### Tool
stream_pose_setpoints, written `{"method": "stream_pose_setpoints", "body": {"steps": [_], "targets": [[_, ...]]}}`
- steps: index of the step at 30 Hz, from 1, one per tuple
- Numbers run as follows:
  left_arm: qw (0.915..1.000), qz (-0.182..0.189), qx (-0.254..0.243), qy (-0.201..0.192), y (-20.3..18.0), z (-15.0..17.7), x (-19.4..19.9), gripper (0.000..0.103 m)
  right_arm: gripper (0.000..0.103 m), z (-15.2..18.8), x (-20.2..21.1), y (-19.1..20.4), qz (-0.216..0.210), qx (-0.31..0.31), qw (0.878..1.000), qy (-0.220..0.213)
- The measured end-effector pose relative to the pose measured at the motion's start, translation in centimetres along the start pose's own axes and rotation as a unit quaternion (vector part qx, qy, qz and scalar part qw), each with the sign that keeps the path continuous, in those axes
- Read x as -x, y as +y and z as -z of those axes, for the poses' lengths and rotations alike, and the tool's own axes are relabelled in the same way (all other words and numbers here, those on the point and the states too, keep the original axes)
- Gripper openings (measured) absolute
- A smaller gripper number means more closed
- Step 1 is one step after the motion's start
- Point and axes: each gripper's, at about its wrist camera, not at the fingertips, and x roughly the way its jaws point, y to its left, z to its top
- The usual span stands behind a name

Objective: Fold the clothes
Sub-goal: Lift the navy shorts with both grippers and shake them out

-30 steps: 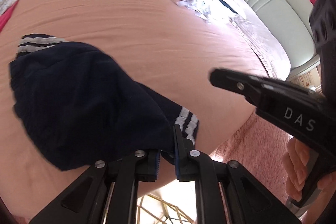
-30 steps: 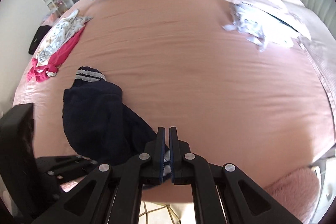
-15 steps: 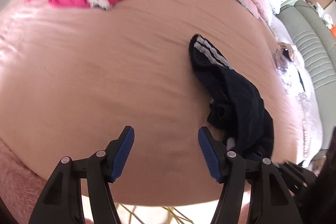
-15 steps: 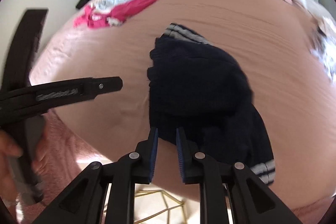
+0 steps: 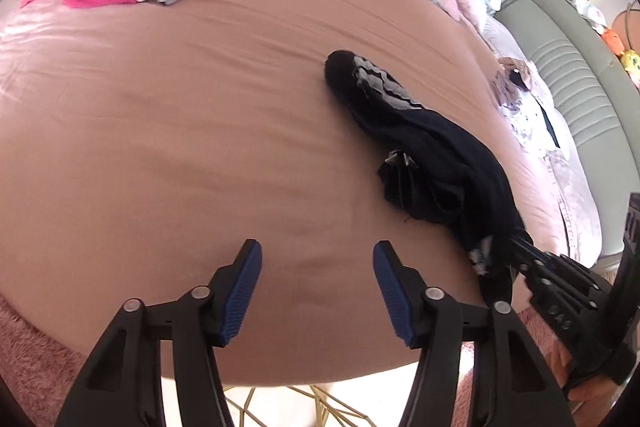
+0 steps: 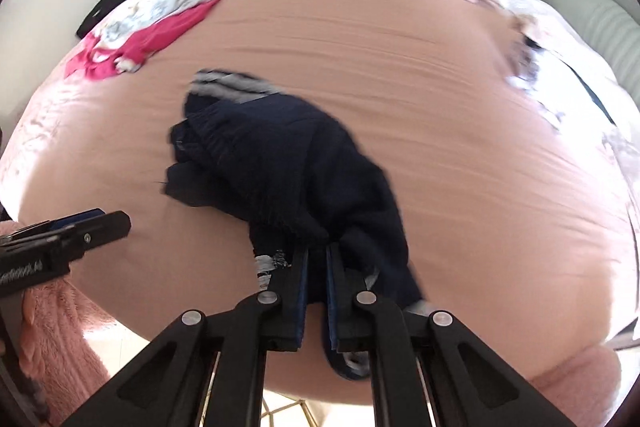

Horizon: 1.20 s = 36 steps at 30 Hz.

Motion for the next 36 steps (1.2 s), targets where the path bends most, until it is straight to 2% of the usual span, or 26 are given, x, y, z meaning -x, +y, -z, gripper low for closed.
{"method": "stream_pose_setpoints", "body": {"steps": [3, 7, 9, 11, 13, 16, 17, 18, 20, 23, 26, 27, 29, 32, 33, 36], "targets": [[0.9994, 0.004, -0.034, 0.002, -1.8, 1.2, 0.9, 0.044, 0.006, 0.8, 0.6, -2.9, -0.010, -0.044, 0.999, 0.001], [0.9972, 0.005, -0.072, -0.018, -1.1, 1.5, 2.8, 0.044, 0.006, 2.0, 1.2, -5.9, -0.023, -0.092, 0.995, -0.004], [0.9960, -0.021, -0.084, -0.023, -0.5, 1.6, 3.2, 0.044, 0.006, 2.6, 1.3, -6.7, -0.008, -0.093, 0.996, -0.009], [0.9963, -0.026, -0.080, -0.017, 0.6, 0.9, 3.3, 0.044, 0.006, 2.5, 1.4, -7.6, 0.006, -0.093, 0.996, -0.009], [0.9973, -0.008, -0.072, -0.009, 1.3, 0.8, 4.1, 0.044, 0.006, 2.2, 1.8, -8.9, 0.003, -0.111, 0.994, -0.011], [0.9948, 0.017, -0.097, -0.025, 0.6, 2.7, 7.1, 0.044, 0.006, 2.5, 2.7, -10.0, -0.010, -0.121, 0.992, -0.015], [0.9935, 0.015, -0.109, -0.031, 0.4, 3.1, 7.9, 0.044, 0.006, 2.6, 2.8, -10.2, -0.014, -0.121, 0.992, -0.014], [0.9919, -0.012, -0.121, -0.035, -0.5, 2.9, 7.6, 0.044, 0.006, 2.8, 2.8, -10.4, -0.019, -0.122, 0.992, -0.011], [0.9912, -0.052, -0.118, -0.029, -0.8, 2.2, 7.1, 0.044, 0.006, 2.7, 2.8, -10.5, -0.034, -0.130, 0.991, -0.008], [0.9961, -0.047, -0.074, -0.007, 1.3, 1.2, 6.5, 0.044, 0.007, 1.7, 3.6, -9.1, -0.061, -0.108, 0.992, -0.021], [0.9944, -0.060, -0.087, -0.009, 2.7, 1.3, 7.1, 0.044, 0.010, 0.4, 4.1, -6.1, -0.069, -0.044, 0.996, -0.031], [0.9937, -0.061, -0.094, -0.005, 2.9, 1.3, 7.0, 0.044, 0.022, 0.1, 3.5, -5.1, -0.065, -0.023, 0.997, -0.033], [0.9917, -0.063, -0.111, 0.013, 3.2, 1.2, 6.4, 0.044, 0.035, -0.2, 1.1, -3.9, -0.056, -0.011, 0.998, -0.011], [0.9897, -0.068, -0.124, 0.023, 3.7, 1.2, 5.8, 0.044, 0.031, -0.3, -2.6, -3.5, -0.050, -0.026, 0.998, 0.031], [0.9899, -0.060, -0.127, 0.019, 3.5, 1.0, 5.8, 0.044, 0.021, -0.1, -3.3, -3.4, -0.048, -0.029, 0.998, 0.036], [0.9867, -0.069, -0.147, 0.008, 2.6, 0.1, 4.7, 0.043, 0.014, -0.1, -3.6, -3.8, -0.045, -0.037, 0.998, 0.029]]}}
